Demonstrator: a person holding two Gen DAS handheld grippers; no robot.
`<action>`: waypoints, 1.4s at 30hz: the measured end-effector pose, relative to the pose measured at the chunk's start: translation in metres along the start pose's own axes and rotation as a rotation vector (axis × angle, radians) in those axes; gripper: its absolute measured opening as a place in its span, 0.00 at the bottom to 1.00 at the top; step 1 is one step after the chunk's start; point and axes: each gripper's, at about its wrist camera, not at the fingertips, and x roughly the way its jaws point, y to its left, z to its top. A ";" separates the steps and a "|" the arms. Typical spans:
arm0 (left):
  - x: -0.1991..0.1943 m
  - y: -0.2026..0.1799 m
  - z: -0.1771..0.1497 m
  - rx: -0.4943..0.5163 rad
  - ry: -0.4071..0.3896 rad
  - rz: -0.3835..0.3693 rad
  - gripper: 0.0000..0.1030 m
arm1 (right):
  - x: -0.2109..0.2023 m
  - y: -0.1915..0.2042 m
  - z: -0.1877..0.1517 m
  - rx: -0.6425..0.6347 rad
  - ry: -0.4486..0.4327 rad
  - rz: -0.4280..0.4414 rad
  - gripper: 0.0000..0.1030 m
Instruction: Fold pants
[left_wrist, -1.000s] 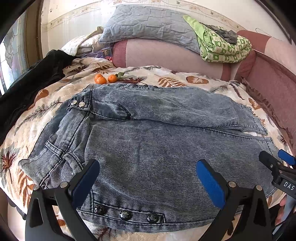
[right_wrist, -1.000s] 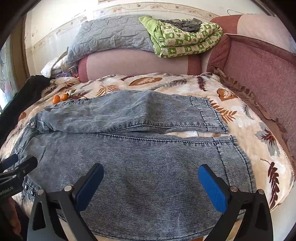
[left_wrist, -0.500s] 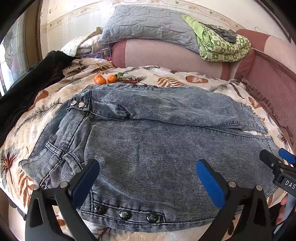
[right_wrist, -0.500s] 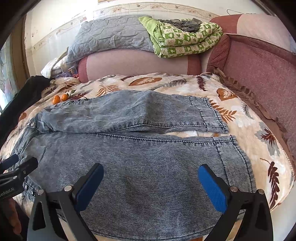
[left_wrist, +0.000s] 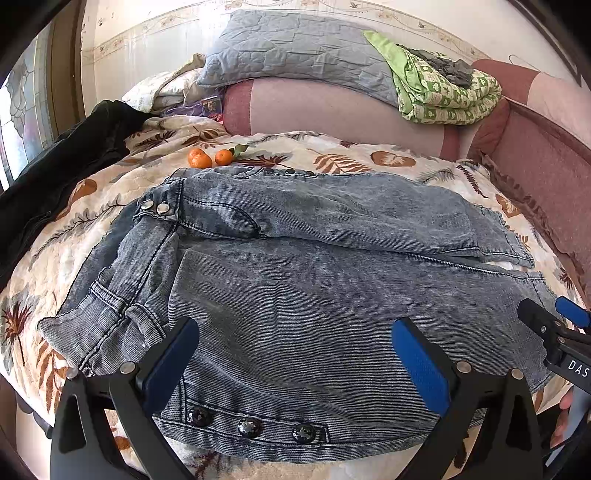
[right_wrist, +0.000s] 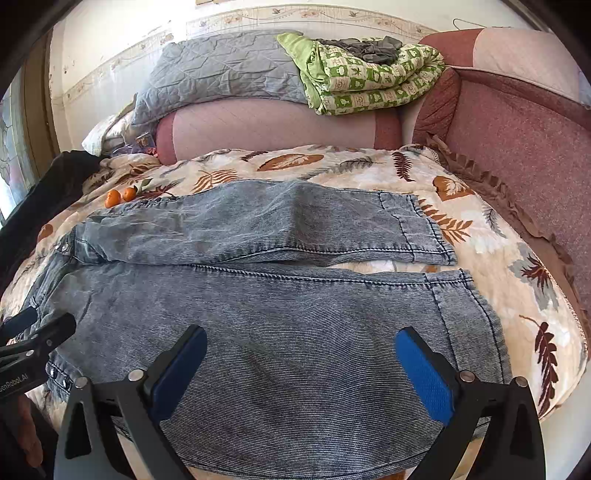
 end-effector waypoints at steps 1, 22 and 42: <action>0.000 0.000 0.000 -0.001 0.000 -0.001 1.00 | 0.000 0.000 0.000 0.000 0.000 0.000 1.00; 0.038 0.117 0.105 -0.225 0.175 -0.281 1.00 | 0.089 -0.140 0.107 0.172 0.296 0.166 1.00; 0.226 0.190 0.204 -0.284 0.361 -0.049 0.58 | 0.243 -0.227 0.159 0.323 0.448 0.105 0.75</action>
